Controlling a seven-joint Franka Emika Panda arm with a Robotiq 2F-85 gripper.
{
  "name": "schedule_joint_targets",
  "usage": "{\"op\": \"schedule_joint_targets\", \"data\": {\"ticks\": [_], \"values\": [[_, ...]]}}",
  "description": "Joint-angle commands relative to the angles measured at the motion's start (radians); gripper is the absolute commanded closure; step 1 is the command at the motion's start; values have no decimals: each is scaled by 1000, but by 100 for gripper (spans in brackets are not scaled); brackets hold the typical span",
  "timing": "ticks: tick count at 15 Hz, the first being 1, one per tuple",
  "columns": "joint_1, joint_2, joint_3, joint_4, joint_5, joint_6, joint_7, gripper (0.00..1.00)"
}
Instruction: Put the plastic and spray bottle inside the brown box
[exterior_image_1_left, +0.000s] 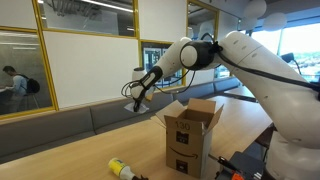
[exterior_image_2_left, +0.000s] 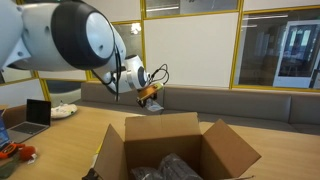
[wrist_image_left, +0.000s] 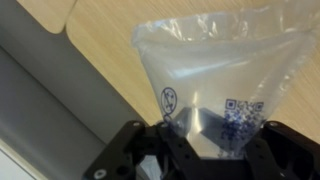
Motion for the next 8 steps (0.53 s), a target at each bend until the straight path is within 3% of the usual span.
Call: {"op": "schedule_joint_targets", "data": {"ticks": [1,5,8], "values": [[73,-211,-119,-174,-110,-40,183,83],[146,-403,-235,-325,-298,-168,406,84],[160,-552,-239,-449,-440,-342,567,84]]}}
